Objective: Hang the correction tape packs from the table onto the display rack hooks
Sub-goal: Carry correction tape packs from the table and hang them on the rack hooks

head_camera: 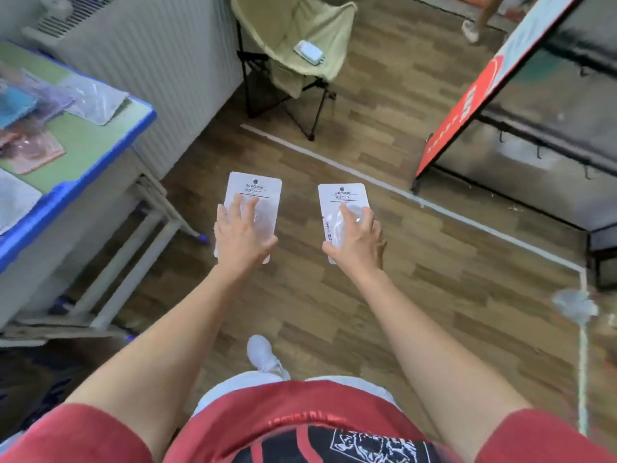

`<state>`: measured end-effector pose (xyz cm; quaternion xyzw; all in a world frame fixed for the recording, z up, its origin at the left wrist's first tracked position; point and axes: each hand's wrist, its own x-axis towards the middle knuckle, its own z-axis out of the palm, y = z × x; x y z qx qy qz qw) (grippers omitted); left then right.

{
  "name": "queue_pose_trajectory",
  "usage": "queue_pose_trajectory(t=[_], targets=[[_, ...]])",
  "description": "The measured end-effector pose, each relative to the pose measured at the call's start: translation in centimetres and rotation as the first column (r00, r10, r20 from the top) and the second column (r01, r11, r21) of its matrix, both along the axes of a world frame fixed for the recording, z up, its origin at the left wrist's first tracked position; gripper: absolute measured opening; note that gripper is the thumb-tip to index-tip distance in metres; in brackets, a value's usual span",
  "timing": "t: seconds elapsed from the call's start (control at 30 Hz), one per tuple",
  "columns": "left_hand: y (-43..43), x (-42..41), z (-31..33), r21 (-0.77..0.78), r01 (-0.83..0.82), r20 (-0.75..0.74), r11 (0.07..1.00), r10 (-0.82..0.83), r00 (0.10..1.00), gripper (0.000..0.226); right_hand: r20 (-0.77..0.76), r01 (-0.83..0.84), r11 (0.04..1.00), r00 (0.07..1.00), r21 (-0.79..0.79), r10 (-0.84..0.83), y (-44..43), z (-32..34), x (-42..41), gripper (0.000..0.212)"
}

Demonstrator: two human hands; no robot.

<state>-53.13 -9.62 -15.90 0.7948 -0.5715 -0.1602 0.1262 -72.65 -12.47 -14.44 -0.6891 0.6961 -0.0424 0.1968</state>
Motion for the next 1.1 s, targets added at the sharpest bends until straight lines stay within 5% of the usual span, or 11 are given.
queue_pose_trajectory(t=[0.63, 1.1], targets=[[-2.2, -39.1, 2.3, -0.165, 0.49, -0.074, 0.856, -0.506, 0.86, 0.073, 0.056, 0.534, 0.843, 0.846, -0.07, -0.531, 9.0, 1.7, -36.7, 0.075], [-17.6, -60.7, 6.9, -0.365, 0.586, -0.069, 0.724, -0.649, 0.758, 0.074, 0.057, 0.623, 0.701, 0.76, -0.347, -0.647, -4.2, 7.9, -55.8, 0.076]])
